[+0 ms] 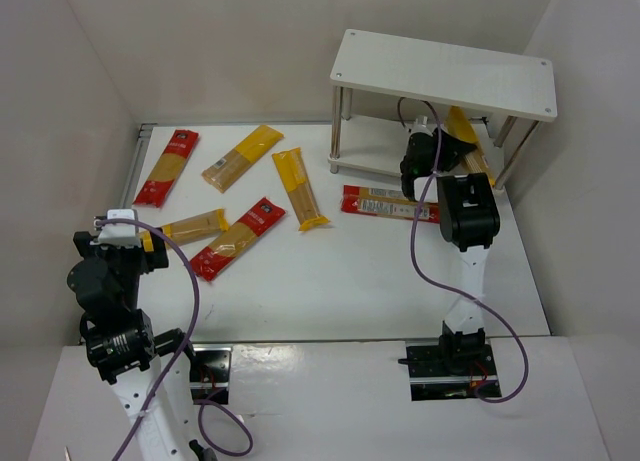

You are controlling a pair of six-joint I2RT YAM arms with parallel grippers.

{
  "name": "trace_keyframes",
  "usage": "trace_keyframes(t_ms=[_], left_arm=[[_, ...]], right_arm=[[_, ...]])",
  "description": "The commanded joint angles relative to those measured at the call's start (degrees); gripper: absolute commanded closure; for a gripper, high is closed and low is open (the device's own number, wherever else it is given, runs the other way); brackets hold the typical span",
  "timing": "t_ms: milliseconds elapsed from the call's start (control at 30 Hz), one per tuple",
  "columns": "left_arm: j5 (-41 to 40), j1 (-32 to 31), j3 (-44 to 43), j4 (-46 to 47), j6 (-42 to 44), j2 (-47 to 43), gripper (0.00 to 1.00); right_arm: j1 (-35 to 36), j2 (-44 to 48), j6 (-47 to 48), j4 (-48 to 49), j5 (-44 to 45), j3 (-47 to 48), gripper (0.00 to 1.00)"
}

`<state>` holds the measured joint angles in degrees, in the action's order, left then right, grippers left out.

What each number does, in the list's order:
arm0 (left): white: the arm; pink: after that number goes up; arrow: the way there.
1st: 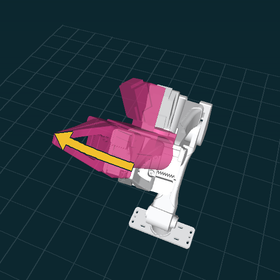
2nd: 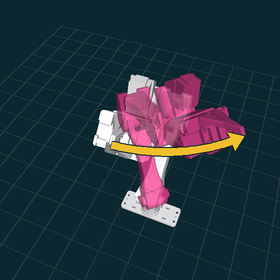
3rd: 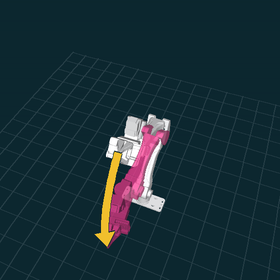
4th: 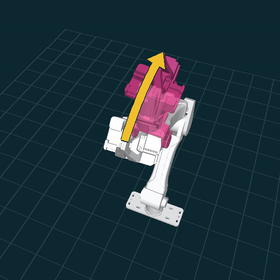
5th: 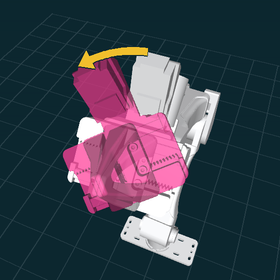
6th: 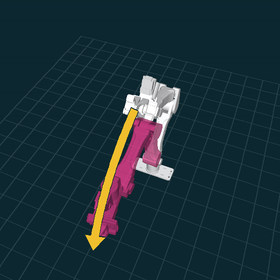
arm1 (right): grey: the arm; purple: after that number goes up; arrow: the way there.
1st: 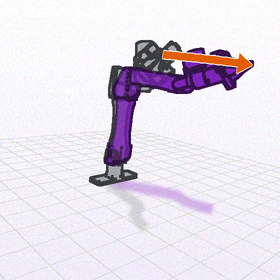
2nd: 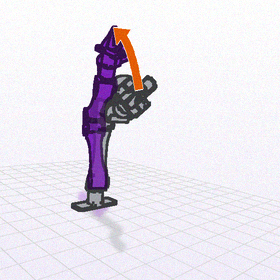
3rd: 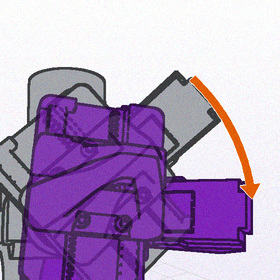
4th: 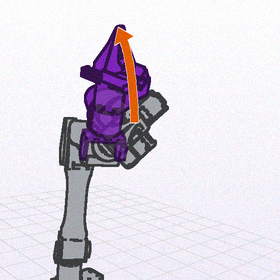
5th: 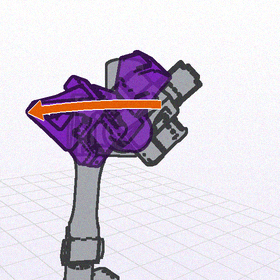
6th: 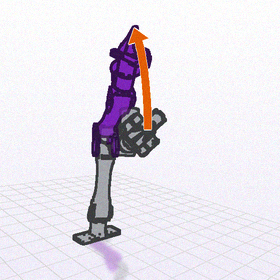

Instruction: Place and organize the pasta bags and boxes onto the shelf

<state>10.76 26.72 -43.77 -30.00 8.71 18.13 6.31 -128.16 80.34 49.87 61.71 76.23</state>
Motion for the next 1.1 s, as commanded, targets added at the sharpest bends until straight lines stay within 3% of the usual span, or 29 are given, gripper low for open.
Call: trace_keyframes(t_ms=[0,600,667,733,933,1067], left_arm=[[1.36,0.44,-0.53,1.26,-0.27,0.24,0.00],[1.36,0.44,-1.06,1.26,-0.27,0.77,0.00],[1.36,0.44,-1.06,1.26,-0.27,0.77,0.00],[1.36,0.44,-1.06,1.26,-0.27,0.77,0.00],[1.89,0.44,-1.06,1.26,-0.27,0.77,0.00],[1.89,0.44,-1.06,1.26,-0.27,0.77,0.00]], right_arm=[[-1.56,-0.24,-0.97,6.22,2.18,5.68,1.00],[-5.87,-4.12,-4.84,0.33,2.71,14.48,1.00],[-5.87,-4.64,-5.36,-1.17,2.71,15.61,0.93],[-5.87,-5.26,-6.94,-3.10,3.23,16.76,0.76],[-5.87,-7.45,-8.53,-6.36,3.77,18.69,0.74],[-5.87,-8.07,-9.05,-7.67,4.29,19.31,0.67]])
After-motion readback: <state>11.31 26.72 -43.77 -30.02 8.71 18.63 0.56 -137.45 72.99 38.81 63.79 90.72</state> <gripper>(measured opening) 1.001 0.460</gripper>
